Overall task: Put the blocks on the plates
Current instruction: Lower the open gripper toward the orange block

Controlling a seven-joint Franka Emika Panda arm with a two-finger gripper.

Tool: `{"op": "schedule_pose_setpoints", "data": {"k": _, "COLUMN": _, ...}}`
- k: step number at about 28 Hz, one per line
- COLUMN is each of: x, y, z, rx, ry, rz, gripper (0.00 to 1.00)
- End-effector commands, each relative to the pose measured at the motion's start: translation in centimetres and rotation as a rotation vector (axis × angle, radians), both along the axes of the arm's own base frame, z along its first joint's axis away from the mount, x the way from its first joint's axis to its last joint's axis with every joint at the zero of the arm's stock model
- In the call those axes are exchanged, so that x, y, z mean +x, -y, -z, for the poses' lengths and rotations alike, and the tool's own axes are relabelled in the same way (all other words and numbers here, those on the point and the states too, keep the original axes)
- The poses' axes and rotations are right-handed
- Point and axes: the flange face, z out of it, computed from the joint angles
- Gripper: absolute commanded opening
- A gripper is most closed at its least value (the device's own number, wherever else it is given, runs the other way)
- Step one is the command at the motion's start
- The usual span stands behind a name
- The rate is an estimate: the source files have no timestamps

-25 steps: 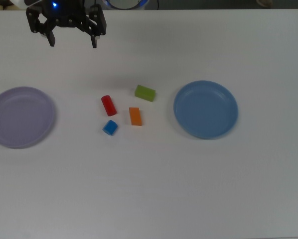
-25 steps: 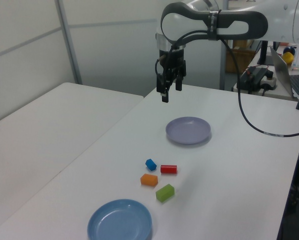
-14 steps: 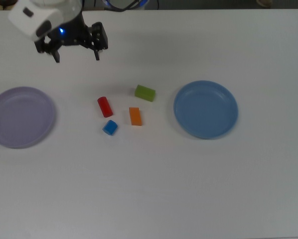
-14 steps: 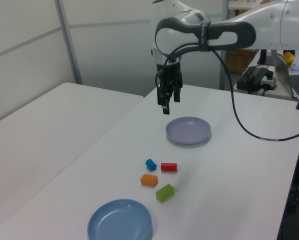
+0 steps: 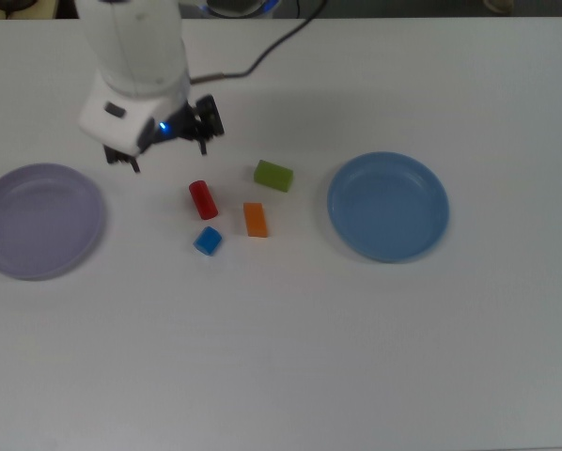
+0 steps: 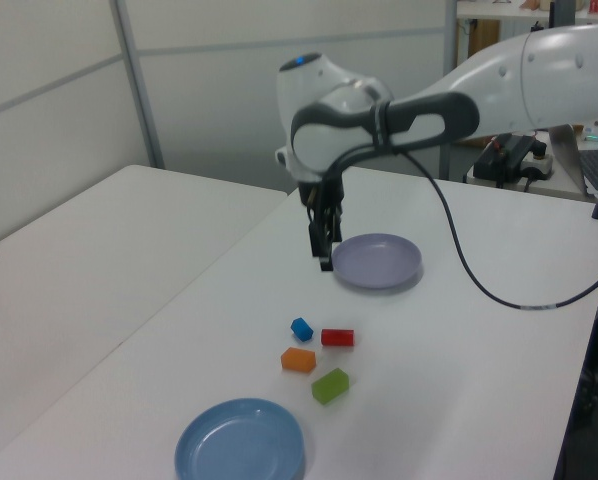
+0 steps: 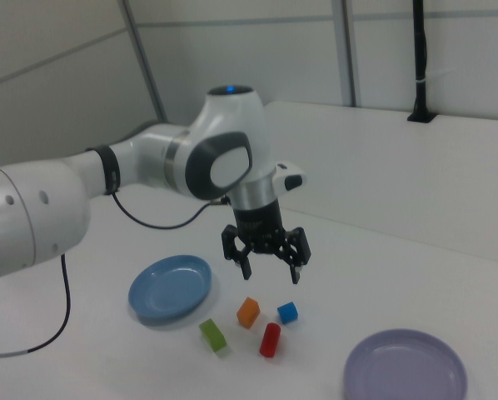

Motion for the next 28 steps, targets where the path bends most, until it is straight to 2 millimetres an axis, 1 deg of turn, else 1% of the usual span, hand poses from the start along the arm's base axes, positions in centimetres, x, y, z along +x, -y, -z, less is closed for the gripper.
{"op": "schedule_pose_setpoints", "data": {"k": 1, "x": 0.0, "y": -1.1, "z": 4.1, "rx": -0.016, "ry": 0.054, "rz": -0.037, "gripper": 1.0}}
{"op": "schedule_pose_setpoints", "data": {"k": 4, "x": 0.4, "y": -1.3, "z": 5.8, "rx": -0.014, "ry": 0.042, "rz": -0.017, "gripper": 1.0}}
{"op": "schedule_pose_setpoints", "data": {"k": 6, "x": 0.4, "y": -1.2, "z": 6.3, "rx": -0.025, "ry": 0.035, "rz": -0.017, "gripper": 1.0}}
{"op": "schedule_pose_setpoints", "data": {"k": 8, "x": 0.1, "y": -1.1, "z": 6.8, "rx": -0.035, "ry": 0.017, "rz": -0.022, "gripper": 1.0}}
{"op": "schedule_pose_setpoints", "data": {"k": 9, "x": -0.5, "y": -1.4, "z": 7.3, "rx": -0.038, "ry": 0.0, "rz": -0.029, "gripper": 1.0}}
{"op": "schedule_pose_setpoints", "data": {"k": 14, "x": -1.0, "y": -4.4, "z": 7.4, "rx": -0.035, "ry": -0.006, "rz": -0.042, "gripper": 1.0}}
{"op": "schedule_pose_setpoints", "data": {"k": 16, "x": -0.7, "y": -5.8, "z": 7.9, "rx": -0.037, "ry": 0.001, "rz": 0.02, "gripper": 1.0}}
{"op": "schedule_pose_setpoints", "data": {"k": 19, "x": -0.7, "y": -7.5, "z": 8.8, "rx": -0.04, "ry": -0.005, "rz": 0.05, "gripper": 1.0}}
{"op": "schedule_pose_setpoints", "data": {"k": 20, "x": -0.7, "y": -7.9, "z": 9.0, "rx": -0.04, "ry": -0.007, "rz": 0.05, "gripper": 1.0}}
{"op": "schedule_pose_setpoints", "data": {"k": 21, "x": -0.6, "y": -8.4, "z": 9.8, "rx": -0.041, "ry": -0.017, "rz": 0.05, "gripper": 1.0}}
{"op": "schedule_pose_setpoints", "data": {"k": 24, "x": -0.4, "y": -8.7, "z": 11.1, "rx": -0.041, "ry": -0.031, "rz": 0.046, "gripper": 1.0}}
{"op": "schedule_pose_setpoints", "data": {"k": 25, "x": -0.3, "y": -8.7, "z": 11.3, "rx": -0.038, "ry": -0.028, "rz": 0.048, "gripper": 0.98}}
{"op": "schedule_pose_setpoints", "data": {"k": 27, "x": 0.3, "y": -8.8, "z": 11.7, "rx": -0.032, "ry": 0.013, "rz": 0.076, "gripper": 0.89}}
{"op": "schedule_pose_setpoints", "data": {"k": 28, "x": 0.4, "y": -8.8, "z": 11.8, "rx": -0.031, "ry": 0.023, "rz": 0.086, "gripper": 0.88}}
